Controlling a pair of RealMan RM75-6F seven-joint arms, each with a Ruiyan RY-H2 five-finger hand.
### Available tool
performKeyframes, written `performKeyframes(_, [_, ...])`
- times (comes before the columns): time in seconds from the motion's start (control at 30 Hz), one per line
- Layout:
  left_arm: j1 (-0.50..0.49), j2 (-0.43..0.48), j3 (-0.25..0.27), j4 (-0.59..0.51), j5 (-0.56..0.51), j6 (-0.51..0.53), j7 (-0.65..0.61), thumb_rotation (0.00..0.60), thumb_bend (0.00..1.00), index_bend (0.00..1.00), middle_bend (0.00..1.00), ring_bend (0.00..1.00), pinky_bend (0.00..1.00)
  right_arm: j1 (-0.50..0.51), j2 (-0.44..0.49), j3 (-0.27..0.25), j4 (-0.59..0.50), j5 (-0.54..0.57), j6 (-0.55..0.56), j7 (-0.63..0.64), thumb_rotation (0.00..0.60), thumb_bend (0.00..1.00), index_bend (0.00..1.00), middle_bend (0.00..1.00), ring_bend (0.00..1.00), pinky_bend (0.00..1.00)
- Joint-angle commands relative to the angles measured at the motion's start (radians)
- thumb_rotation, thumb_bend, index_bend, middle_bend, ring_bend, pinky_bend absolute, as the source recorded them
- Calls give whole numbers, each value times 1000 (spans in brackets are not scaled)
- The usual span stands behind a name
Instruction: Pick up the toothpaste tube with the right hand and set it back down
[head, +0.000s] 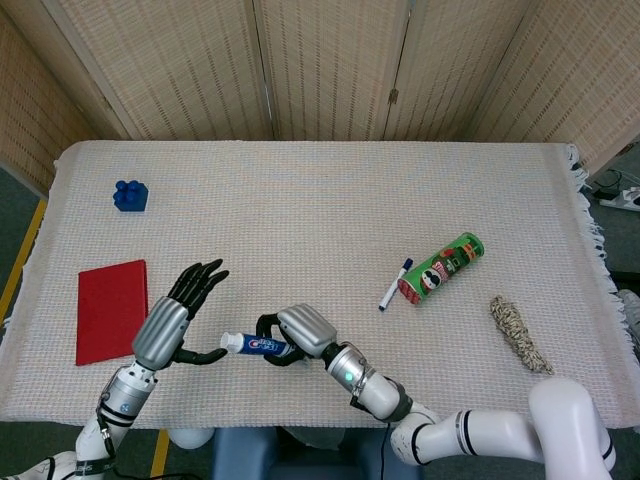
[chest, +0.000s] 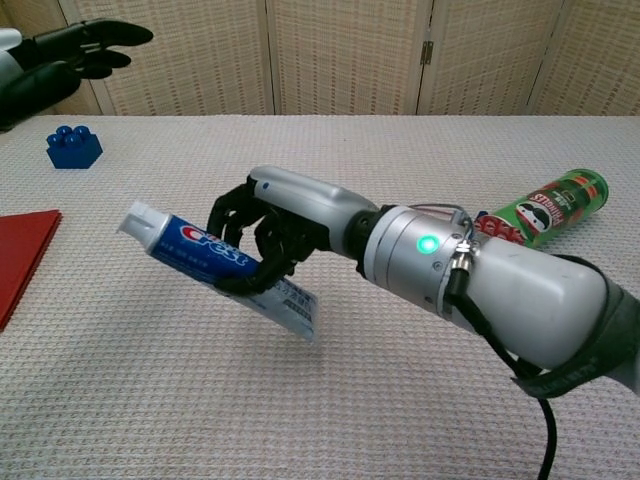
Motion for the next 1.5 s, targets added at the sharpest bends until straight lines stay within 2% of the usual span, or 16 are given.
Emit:
performKeyframes(0.03, [13, 17, -1, 7, -22, -1, 4, 65, 63, 0, 30, 0, 0, 36, 21, -26, 44, 57, -18, -182, 600, 630, 706, 565, 638, 571])
performKeyframes(0.2, [31, 36, 0, 14, -44, 4, 8, 67, 63, 0, 30, 0, 0, 61, 0, -38, 70, 140, -51, -284, 600, 629, 545, 414, 471, 419])
performKeyframes(0.3, [38, 48, 3, 14, -53, 1, 14, 63, 63, 0, 30, 0, 0, 78, -3, -41, 73, 183, -63, -339, 600, 630, 278, 237, 326, 291])
performKeyframes(0.37, [42, 59, 3, 13, -61, -2, 15, 64, 62, 0, 30, 0, 0, 85, 2, -40, 60, 214, -65, -367, 600, 630, 62, 90, 197, 182])
performKeyframes(0.43, [47, 69, 2, 18, -69, -3, 15, 66, 62, 0, 30, 0, 0, 84, 12, -38, 40, 222, -51, -380, 600, 629, 0, 16, 124, 122])
performKeyframes(0.53, [56, 78, -2, 39, -70, 11, 0, 66, 62, 3, 30, 0, 0, 65, 38, -32, 2, 200, -14, -363, 600, 629, 0, 2, 114, 111])
performKeyframes(0.67, [82, 106, -5, 77, -98, 26, -26, 67, 62, 24, 34, 0, 0, -9, 130, -35, -96, 85, 101, -284, 600, 630, 3, 76, 202, 125])
performKeyframes(0.73, [98, 126, -7, 91, -121, 30, -25, 67, 63, 39, 42, 4, 0, -58, 200, -56, -146, 19, 167, -260, 600, 630, 40, 136, 248, 143])
performKeyframes(0.8, [114, 134, -15, 116, -133, 52, -19, 83, 87, 80, 78, 38, 0, -102, 263, -78, -183, -37, 228, -248, 600, 630, 131, 197, 272, 154])
performKeyframes(0.83, [125, 136, -19, 139, -140, 69, -5, 125, 124, 125, 122, 81, 0, -132, 303, -94, -205, -76, 271, -237, 600, 629, 193, 228, 282, 158])
performKeyframes(0.9, [145, 142, -23, 164, -163, 85, 22, 273, 193, 180, 172, 133, 16, -187, 374, -125, -239, -143, 343, -216, 600, 630, 274, 269, 299, 163])
performKeyframes(0.93, [154, 147, -24, 171, -170, 93, 33, 427, 232, 196, 189, 148, 30, -210, 404, -138, -250, -168, 373, -208, 600, 630, 285, 282, 307, 163])
performKeyframes(1.0, [170, 157, -24, 178, -186, 102, 51, 584, 274, 212, 207, 160, 41, -254, 464, -168, -266, -211, 424, -201, 600, 630, 291, 292, 313, 164])
performKeyframes(1.03, [179, 164, -23, 175, -193, 104, 54, 600, 293, 222, 217, 167, 40, -275, 492, -182, -274, -228, 445, -198, 600, 629, 292, 293, 313, 164])
performKeyframes(1.23, [239, 224, 8, 129, -230, 104, 88, 600, 313, 229, 225, 173, 22, -420, 628, -277, -260, -319, 578, -140, 600, 630, 306, 293, 312, 164])
performKeyframes(1.5, [327, 222, 48, 94, -232, 168, 128, 600, 311, 181, 225, 163, 0, -567, 710, -341, -173, -351, 686, 0, 600, 630, 306, 284, 307, 164])
